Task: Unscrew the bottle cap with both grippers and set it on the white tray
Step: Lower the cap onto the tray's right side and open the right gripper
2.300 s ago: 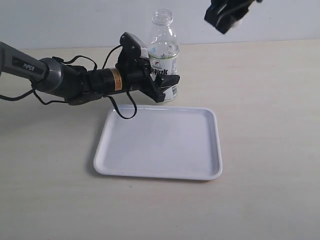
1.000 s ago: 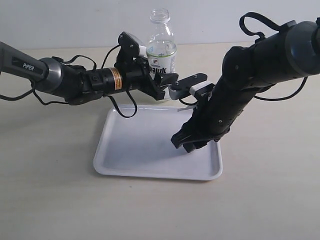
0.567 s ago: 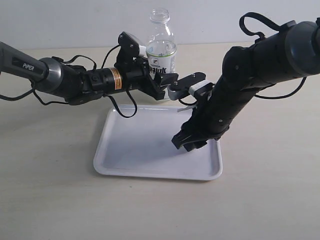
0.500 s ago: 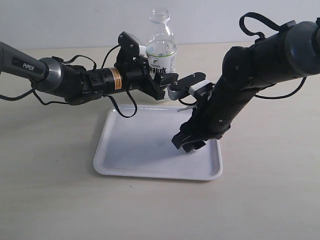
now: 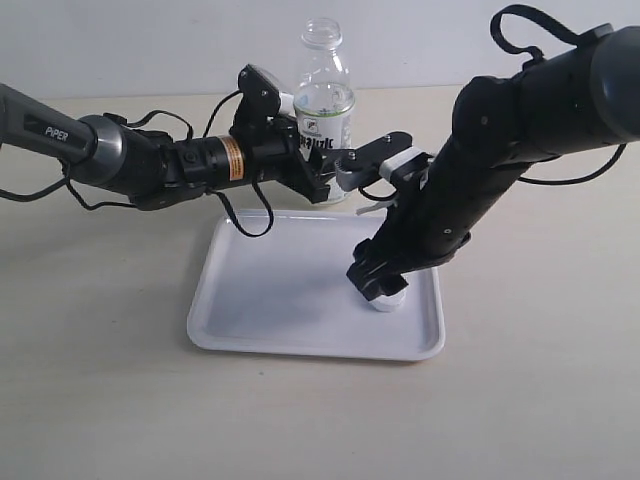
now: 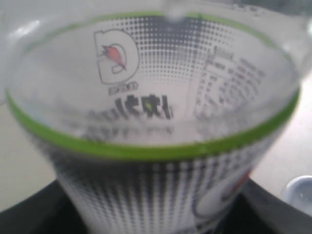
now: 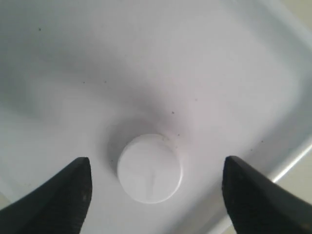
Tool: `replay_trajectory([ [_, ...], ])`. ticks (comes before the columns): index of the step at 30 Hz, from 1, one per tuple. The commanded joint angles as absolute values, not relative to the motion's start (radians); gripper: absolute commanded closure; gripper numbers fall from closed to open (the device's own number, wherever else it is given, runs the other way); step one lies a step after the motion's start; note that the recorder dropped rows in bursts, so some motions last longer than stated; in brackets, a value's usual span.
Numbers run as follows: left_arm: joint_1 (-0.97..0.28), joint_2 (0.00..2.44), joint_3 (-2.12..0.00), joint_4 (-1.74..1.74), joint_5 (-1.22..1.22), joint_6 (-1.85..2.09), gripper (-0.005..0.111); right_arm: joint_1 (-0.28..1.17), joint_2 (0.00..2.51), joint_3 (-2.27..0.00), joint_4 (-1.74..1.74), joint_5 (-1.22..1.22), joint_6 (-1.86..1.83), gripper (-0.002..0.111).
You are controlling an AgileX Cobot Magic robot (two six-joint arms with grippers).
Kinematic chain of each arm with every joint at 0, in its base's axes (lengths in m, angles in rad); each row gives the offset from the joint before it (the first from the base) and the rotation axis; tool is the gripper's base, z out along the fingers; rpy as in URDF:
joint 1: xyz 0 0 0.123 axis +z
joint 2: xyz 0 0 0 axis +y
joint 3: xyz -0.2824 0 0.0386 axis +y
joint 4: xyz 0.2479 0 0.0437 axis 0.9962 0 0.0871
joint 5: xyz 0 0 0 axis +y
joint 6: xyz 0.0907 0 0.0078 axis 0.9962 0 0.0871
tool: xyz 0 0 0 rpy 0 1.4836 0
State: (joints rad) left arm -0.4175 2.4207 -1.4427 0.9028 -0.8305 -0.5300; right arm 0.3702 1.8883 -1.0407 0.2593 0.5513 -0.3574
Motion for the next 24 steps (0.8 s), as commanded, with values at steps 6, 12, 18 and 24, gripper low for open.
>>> replay_trajectory([
  [6, -0.416, 2.409, -1.441, 0.895, -0.859, -0.528, 0.067, 0.371, 1.861, -1.041, 0.244, 0.556, -0.373, 0.037],
  [12, -0.416, 2.407, -1.441, 0.897, -0.863, -0.528, 0.041, 0.371, 1.861, -1.041, 0.244, 0.558, -0.373, 0.037],
  [18, -0.416, 2.407, -1.441, 0.915, -0.863, -0.534, 0.031, 0.371, 1.861, -1.041, 0.229, 0.558, -0.376, 0.037],
  [24, -0.412, 2.387, -1.441, 0.953, -0.854, -0.549, 0.031, 0.371, 1.861, -1.041, 0.229, 0.558, -0.376, 0.037],
])
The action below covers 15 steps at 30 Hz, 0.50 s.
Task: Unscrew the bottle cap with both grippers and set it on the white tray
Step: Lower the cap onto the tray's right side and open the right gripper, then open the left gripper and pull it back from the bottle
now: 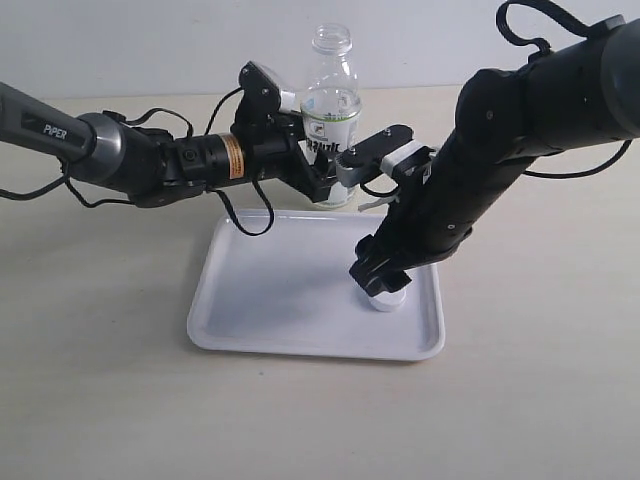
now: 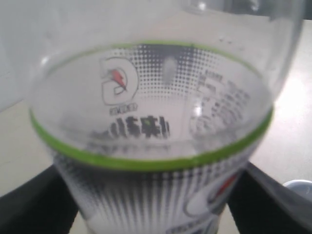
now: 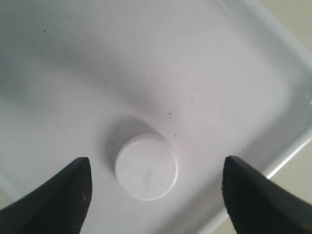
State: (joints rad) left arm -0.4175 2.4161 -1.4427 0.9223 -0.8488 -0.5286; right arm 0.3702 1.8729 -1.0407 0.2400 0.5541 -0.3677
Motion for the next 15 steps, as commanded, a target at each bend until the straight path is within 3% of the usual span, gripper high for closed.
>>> replay_trajectory([
  [1, -0.409, 2.383, -1.441, 0.965, -0.854, -0.570, 0.031, 0.371, 1.861, -1.041, 0.229, 0.558, -0.376, 0.037],
  [15, -0.358, 2.372, -1.441, 1.147, -0.902, -0.684, 0.031, 0.371, 1.861, -1.041, 0.225, 0.554, -0.378, 0.037],
])
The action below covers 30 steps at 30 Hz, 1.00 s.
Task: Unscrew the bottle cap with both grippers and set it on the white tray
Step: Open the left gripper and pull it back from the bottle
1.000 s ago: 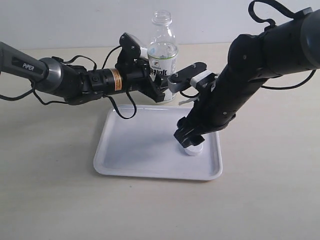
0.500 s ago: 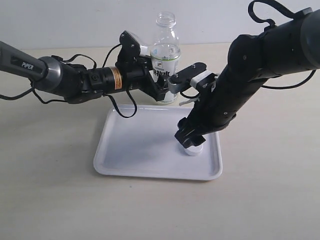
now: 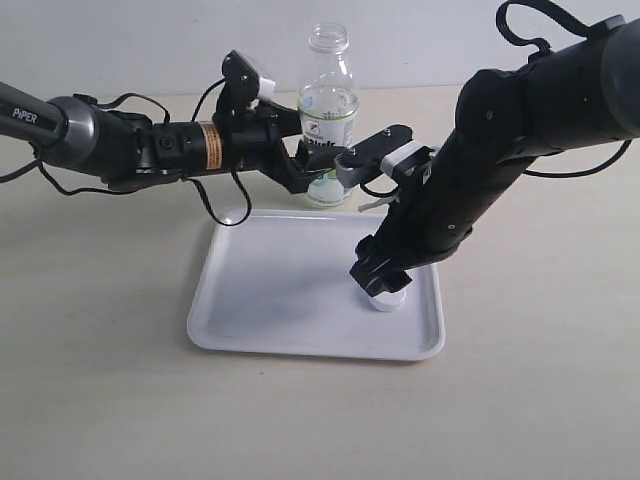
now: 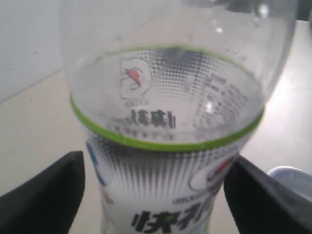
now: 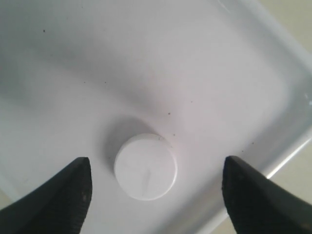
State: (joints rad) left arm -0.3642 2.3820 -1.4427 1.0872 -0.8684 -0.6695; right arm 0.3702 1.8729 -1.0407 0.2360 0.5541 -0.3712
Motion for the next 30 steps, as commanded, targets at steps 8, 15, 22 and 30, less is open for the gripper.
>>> replay_trajectory([
  [8, -0.339, 2.352, -1.441, 1.248, -0.904, -0.767, 0.031, 0.371, 1.861, -1.041, 0.225, 0.554, -0.373, 0.037],
  [15, -0.311, 2.325, -1.441, 1.390, -0.916, -0.902, 0.032, 0.371, 1.861, -1.041, 0.225, 0.551, -0.374, 0.037],
  [22, -0.292, 2.294, -1.441, 1.565, -0.915, -1.064, 0.047, 0.371, 1.861, -1.041, 0.227, 0.551, -0.371, 0.037],
  [30, -0.268, 2.286, -1.441, 1.667, -0.947, -1.189, 0.057, 0.371, 1.861, -1.041, 0.229, 0.551, -0.371, 0.037],
])
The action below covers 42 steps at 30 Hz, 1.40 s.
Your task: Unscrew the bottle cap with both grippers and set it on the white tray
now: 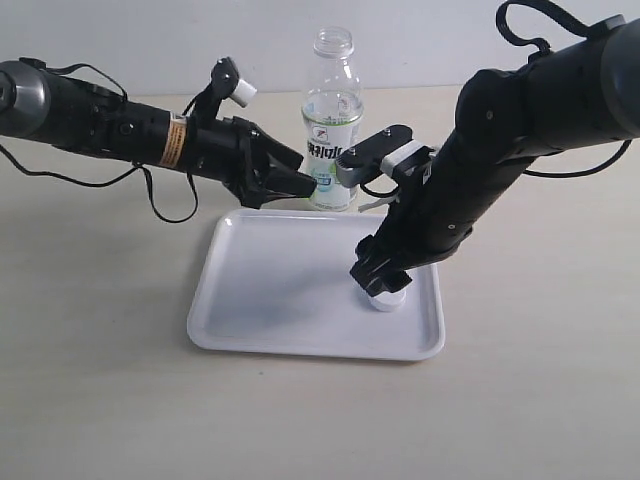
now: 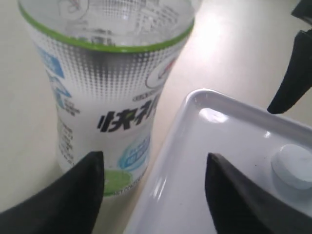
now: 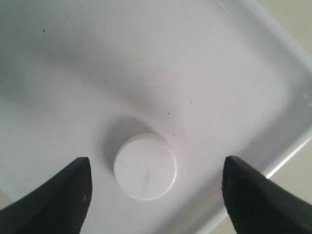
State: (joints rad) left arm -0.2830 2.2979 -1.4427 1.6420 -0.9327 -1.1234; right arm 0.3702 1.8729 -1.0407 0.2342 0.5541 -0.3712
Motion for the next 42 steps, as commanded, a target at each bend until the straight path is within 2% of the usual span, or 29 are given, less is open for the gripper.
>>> replay_trajectory([
  [1, -0.266, 2.286, -1.441, 1.667, -0.947, -1.201, 0.063, 0.371, 1.861, -1.041, 0.229, 0.551, -0.371, 0.037],
  [2, -0.263, 2.286, -1.441, 1.669, -0.947, -1.224, 0.069, 0.371, 1.861, -1.041, 0.229, 0.551, -0.371, 0.037],
  [5, -0.247, 2.285, -1.441, 1.678, -0.950, -1.288, 0.100, 0.371, 1.861, -1.041, 0.229, 0.551, -0.371, 0.037],
  [6, -0.239, 2.285, -1.441, 1.695, -0.954, -1.292, 0.106, 0.371, 1.861, -1.041, 0.229, 0.551, -0.371, 0.037],
  [10, -0.219, 2.277, -1.441, 1.680, -0.949, -1.331, 0.107, 0.371, 1.861, -1.041, 0.229, 0.532, -0.371, 0.038],
  [13, -0.215, 2.251, -1.433, 1.687, -0.936, -1.349, 0.107, 0.371, 1.856, -1.041, 0.232, 0.513, -0.369, 0.044],
  [16, -0.218, 2.205, -1.391, 1.678, -0.878, -1.349, 0.107, 0.371, 1.839, -1.041, 0.232, 0.503, -0.364, 0.058],
  [22, -0.219, 2.062, -1.248, 1.535, -0.538, -1.362, 0.107, 0.371, 1.774, -1.041, 0.232, 0.501, -0.363, 0.094],
  [26, -0.219, 1.978, -1.146, 1.299, -0.382, -1.175, 0.107, 0.371, 1.734, -1.041, 0.232, 0.507, -0.363, 0.108],
  [29, -0.219, 1.921, -1.047, 0.861, -0.466, -0.807, 0.107, 0.371, 1.712, -1.041, 0.232, 0.507, -0.363, 0.108],
  [33, -0.219, 1.839, -0.794, 0.302, -0.824, -0.341, 0.107, 0.371, 1.689, -1.025, 0.232, 0.496, -0.363, 0.108],
  [36, -0.219, 1.773, -0.692, 0.148, -0.939, -0.187, 0.107, 0.371, 1.681, -1.014, 0.229, 0.494, -0.363, 0.108],
  [42, -0.219, 1.513, -0.530, 0.107, -0.909, -0.082, 0.107, 0.371, 1.680, -1.013, 0.258, 0.545, -0.327, 0.108],
])
